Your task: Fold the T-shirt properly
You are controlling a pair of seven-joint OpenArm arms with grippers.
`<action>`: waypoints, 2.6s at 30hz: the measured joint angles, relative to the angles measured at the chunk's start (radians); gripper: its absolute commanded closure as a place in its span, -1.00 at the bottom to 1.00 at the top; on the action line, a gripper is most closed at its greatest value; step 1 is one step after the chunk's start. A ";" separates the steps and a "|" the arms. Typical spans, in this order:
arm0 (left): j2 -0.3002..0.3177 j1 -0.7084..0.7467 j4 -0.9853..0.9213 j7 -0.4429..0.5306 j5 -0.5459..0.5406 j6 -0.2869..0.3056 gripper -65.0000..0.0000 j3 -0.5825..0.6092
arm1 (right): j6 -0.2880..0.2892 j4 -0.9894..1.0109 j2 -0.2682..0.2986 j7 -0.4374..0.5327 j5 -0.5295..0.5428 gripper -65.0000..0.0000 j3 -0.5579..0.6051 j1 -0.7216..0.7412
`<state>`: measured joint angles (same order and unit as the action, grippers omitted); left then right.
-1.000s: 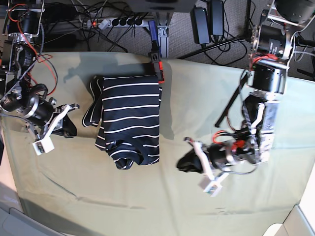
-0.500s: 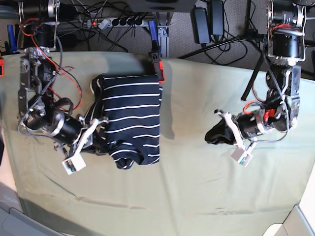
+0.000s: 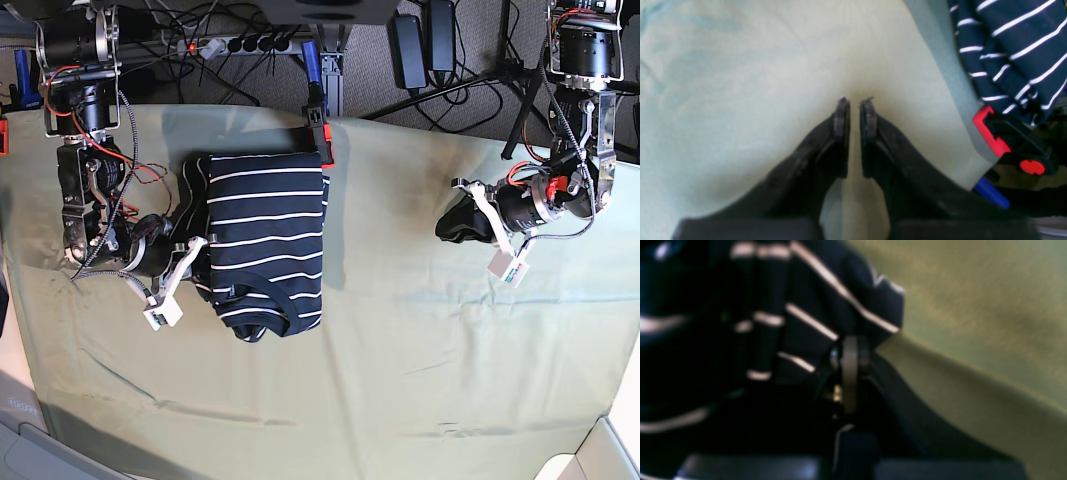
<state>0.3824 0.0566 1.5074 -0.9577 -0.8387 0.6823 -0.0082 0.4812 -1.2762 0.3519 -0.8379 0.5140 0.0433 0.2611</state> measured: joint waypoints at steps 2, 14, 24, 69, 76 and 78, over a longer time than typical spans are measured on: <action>0.001 0.001 0.000 0.000 0.001 0.000 0.83 -0.001 | 0.000 -0.002 0.000 -0.001 0.017 1.00 0.000 0.004; 0.035 0.188 0.216 -0.094 -0.132 0.002 0.83 -0.356 | 0.000 -0.346 0.030 -0.142 0.145 1.00 -0.193 -0.084; 0.032 0.490 0.428 -0.097 -0.176 0.000 0.83 -0.676 | -0.001 -0.536 0.037 -0.154 0.153 1.00 -0.465 -0.446; -0.012 0.227 -0.846 0.039 0.424 -0.196 0.91 0.164 | -0.108 0.472 -0.113 -0.222 -0.079 1.00 -0.280 -0.740; -0.116 -0.028 -1.098 0.122 0.426 -0.197 0.91 0.439 | -0.111 0.658 -0.128 -0.218 -0.089 1.00 -0.271 -0.543; -0.138 -0.068 -1.107 0.122 0.430 -0.199 0.91 0.495 | -0.111 0.665 -0.134 -0.217 -0.090 1.00 -0.271 -0.504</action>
<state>0.2443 -0.0116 0.4004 -0.8352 -0.4091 0.4831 0.4870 0.3698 -0.6113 0.2180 -1.0554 0.4244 -0.2276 -0.2432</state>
